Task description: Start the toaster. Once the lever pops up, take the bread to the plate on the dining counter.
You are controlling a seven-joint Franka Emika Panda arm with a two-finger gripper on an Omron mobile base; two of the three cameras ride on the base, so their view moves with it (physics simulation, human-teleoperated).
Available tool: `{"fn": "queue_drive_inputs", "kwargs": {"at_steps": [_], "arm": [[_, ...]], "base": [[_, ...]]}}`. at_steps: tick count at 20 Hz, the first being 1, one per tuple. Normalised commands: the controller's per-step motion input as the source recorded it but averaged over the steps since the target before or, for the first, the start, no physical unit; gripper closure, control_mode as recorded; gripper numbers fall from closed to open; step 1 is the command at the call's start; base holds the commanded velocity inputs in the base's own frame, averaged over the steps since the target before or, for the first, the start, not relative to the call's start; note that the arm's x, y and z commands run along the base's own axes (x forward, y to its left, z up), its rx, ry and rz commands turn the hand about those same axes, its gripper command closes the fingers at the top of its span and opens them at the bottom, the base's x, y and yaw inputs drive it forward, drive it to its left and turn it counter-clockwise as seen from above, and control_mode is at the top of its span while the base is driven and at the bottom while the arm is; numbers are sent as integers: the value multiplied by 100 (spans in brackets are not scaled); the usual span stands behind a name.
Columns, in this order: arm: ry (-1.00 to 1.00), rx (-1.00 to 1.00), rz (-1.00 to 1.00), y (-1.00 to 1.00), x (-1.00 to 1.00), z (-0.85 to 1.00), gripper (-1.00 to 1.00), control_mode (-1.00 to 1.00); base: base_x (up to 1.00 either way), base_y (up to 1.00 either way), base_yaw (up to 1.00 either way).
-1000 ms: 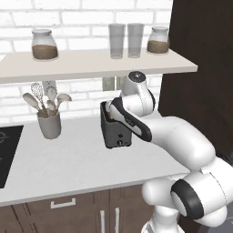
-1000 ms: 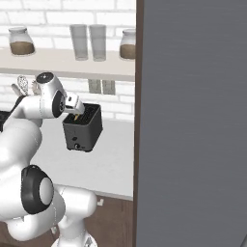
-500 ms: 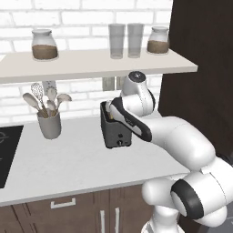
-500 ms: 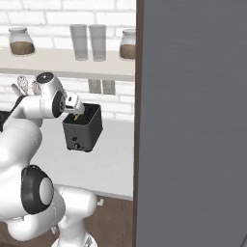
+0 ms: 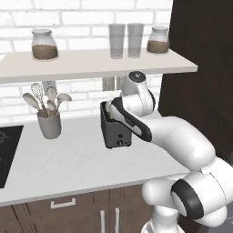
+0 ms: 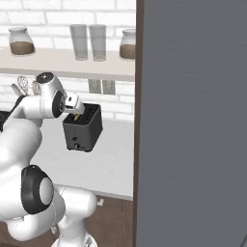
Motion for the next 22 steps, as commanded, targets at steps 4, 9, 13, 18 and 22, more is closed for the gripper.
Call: {"fn": "queue_drive_inputs", "kwargs": {"at_steps": [4, 9, 13, 18, 22], "arm": [[0, 0, 0, 0, 0, 0, -100, -100], [0, 0, 0, 0, 0, 0, -100, -100], [0, 0, 0, 0, 0, 0, -100, -100], [0, 0, 0, 0, 0, 0, -100, -100], [0, 0, 0, 0, 0, 0, -100, -100]], "base": [[0, 0, 0], [0, 0, 0], [0, 0, 0], [0, 0, 0], [0, 0, 0]]}}
